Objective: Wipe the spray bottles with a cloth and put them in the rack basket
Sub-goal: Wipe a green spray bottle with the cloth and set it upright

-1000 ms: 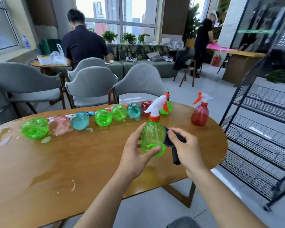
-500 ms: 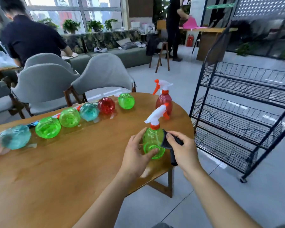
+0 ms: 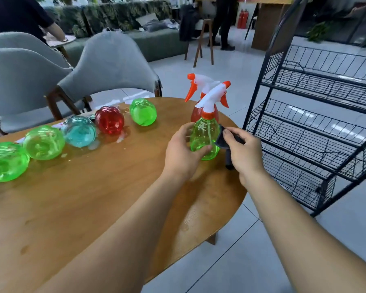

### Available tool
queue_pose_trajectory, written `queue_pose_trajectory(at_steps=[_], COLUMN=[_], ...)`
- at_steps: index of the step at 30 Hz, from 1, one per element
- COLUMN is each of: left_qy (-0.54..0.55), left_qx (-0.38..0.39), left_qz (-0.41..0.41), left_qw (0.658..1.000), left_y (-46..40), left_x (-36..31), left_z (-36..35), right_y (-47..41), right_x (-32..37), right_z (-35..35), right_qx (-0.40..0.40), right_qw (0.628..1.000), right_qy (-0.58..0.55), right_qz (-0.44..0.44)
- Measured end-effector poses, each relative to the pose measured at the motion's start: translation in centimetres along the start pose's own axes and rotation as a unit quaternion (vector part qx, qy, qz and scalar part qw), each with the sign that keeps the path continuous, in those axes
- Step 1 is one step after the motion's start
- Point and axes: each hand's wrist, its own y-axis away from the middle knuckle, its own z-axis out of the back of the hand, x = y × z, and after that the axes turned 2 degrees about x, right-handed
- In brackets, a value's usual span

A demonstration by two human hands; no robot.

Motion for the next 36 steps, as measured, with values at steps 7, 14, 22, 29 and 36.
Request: queue_pose_trajectory(at_steps=[7,14,22,29,36], left_qy=[-0.023,-0.026,-0.047,-0.063,-0.080], left_qx=[-0.014,-0.060,-0.117,-0.196,-0.263], left_qz=[-0.015,0.002,-0.017,-0.011,0.008], left_qw=[1.000,0.998,0.992,0.979,0.961], left_y=[1.0,7.4,17.7,25.4,31.8], left_x=[-2.0,-4.7,-6.2,-6.3,-3.5], left_z=[2.1,8.4,21.0,32.0,40.0], right_y=[1.7,7.9,18.7,27.6,34.4], right_x=[1.7,6.9,12.9,16.3,17.4], right_z=[0.8,0.1,-6.7,-13.7,-21.0], right_qx=[-0.007,0.052,0.169,0.224,0.300], right_qw=[0.999,0.993,0.974,0.957,0.932], right_qy=[0.023,0.044,0.020,-0.003,0.006], right_qz=[0.028,0.092,0.150,0.182,0.205])
